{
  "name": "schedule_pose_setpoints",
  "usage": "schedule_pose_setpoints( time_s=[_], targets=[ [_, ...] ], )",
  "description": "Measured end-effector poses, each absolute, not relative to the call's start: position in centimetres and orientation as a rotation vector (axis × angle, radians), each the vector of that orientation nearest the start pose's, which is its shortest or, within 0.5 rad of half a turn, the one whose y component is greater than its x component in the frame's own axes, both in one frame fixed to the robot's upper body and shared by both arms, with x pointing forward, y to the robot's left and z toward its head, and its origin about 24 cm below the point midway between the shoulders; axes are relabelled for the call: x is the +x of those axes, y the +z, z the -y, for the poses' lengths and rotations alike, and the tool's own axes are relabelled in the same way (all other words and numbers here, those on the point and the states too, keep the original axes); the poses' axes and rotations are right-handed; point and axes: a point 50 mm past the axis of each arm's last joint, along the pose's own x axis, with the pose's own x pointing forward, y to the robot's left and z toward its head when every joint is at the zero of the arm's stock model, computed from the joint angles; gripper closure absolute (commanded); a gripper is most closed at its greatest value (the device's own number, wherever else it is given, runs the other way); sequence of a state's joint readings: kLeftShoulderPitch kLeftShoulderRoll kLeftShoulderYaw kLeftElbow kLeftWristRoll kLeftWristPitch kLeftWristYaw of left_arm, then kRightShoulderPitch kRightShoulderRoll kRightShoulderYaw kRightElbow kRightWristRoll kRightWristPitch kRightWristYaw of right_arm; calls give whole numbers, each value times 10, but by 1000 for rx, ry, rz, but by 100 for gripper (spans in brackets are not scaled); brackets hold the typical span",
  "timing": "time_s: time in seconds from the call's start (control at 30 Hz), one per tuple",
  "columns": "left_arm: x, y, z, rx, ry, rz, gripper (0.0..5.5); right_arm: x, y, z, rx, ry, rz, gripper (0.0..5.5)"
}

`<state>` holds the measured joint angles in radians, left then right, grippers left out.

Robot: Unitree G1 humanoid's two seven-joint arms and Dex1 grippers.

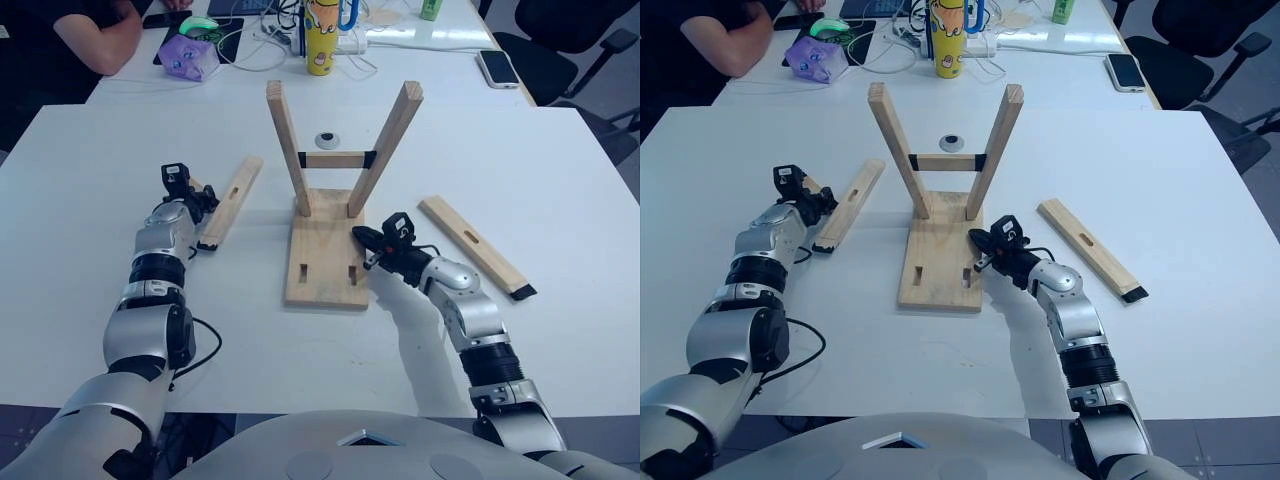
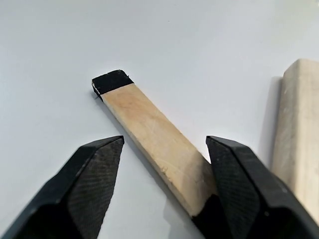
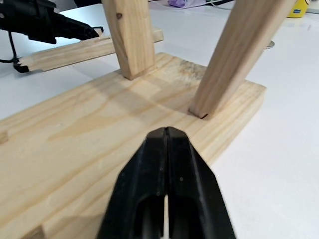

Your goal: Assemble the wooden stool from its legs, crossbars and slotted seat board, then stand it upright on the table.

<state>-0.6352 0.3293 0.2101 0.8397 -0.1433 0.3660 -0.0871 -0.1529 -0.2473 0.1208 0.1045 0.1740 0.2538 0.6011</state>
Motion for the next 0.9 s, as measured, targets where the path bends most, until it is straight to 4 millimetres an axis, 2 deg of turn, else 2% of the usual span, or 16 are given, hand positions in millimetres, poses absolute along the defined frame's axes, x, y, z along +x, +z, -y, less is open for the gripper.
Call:
schedule_pose_setpoints(
  time_s=[0.33,0.6,0.77,0.9],
  targets=[
    [307,36,-265,-37,149,-543,244,262,29,135,-16,692,-264,550],
    [293,38,-255,-145,162,-537,244,262,29,136,-30,694,-263,550],
    [292,39,-254,-212,202,-517,180,262,28,136,-31,696,-260,550],
    [291,40,-249,-238,210,-512,168,262,28,136,-32,697,-259,550]
  ],
)
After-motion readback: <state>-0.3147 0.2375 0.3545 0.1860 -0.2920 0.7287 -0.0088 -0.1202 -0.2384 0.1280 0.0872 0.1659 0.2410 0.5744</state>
